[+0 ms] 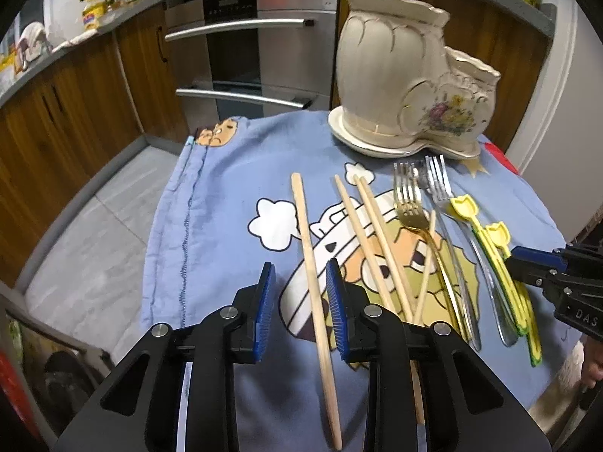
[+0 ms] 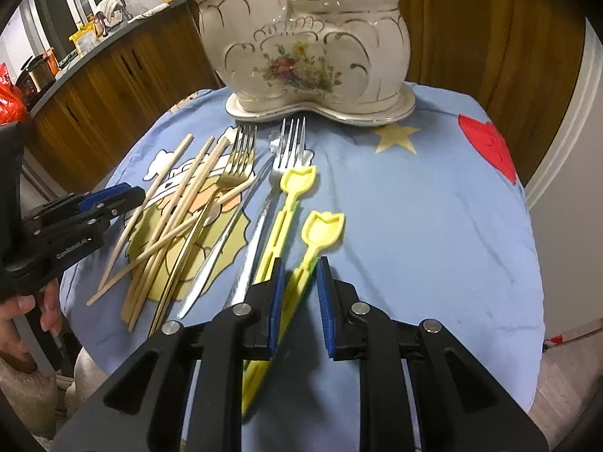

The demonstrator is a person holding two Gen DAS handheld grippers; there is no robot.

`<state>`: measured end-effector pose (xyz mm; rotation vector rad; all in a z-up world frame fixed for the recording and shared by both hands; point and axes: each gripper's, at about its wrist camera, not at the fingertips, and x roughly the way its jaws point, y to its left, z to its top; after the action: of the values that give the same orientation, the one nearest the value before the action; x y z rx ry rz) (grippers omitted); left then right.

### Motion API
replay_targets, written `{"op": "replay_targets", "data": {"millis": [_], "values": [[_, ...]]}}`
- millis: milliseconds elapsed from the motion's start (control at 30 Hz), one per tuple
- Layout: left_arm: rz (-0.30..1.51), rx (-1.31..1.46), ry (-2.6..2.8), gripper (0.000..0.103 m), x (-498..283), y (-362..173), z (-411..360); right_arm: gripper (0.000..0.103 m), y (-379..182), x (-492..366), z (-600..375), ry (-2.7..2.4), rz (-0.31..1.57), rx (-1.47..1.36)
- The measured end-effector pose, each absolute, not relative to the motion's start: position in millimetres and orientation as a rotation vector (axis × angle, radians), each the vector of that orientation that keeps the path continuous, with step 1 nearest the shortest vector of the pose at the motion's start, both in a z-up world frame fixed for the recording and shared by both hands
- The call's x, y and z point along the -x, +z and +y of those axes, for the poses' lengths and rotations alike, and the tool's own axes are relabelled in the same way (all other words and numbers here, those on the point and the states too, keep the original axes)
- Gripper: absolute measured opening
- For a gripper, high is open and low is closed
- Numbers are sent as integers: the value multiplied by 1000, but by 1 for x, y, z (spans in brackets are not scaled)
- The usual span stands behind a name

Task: Organize utensils
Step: 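Grasp a yellow plastic utensil with the right tool while the left tool grasps a wooden chopstick, then lift the chopstick with the left tool while the right tool carries the yellow utensil to the holder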

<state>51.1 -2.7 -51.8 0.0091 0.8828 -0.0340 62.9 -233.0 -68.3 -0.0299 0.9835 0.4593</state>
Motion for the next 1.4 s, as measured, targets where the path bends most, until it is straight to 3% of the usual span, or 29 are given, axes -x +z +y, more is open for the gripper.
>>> {"op": "replay_targets", "data": {"millis": [233, 300, 333, 367, 700, 1133, 1400], "values": [[902, -62, -19, 29, -66, -59, -10, 15, -69, -66, -231, 472, 962, 47], [901, -77, -14, 22, -70, -59, -13, 11, -69, -67, -235, 479, 960, 33], [901, -82, -10, 11, -72, -59, -12, 11, -69, -66, -236, 484, 958, 29], [899, -89, -2, 6, -73, -59, -13, 10, -69, -65, -239, 492, 953, 23], [801, -25, -21, 6, -66, -44, 6, 10, -45, -59, -262, 529, 825, -61], [312, 195, -228, 6, -83, 90, -1, 10, 63, -112, -277, 495, 402, -142], [150, 228, -284, 6, -152, 124, -32, 10, 75, -188, -283, 508, 347, -342]]}}
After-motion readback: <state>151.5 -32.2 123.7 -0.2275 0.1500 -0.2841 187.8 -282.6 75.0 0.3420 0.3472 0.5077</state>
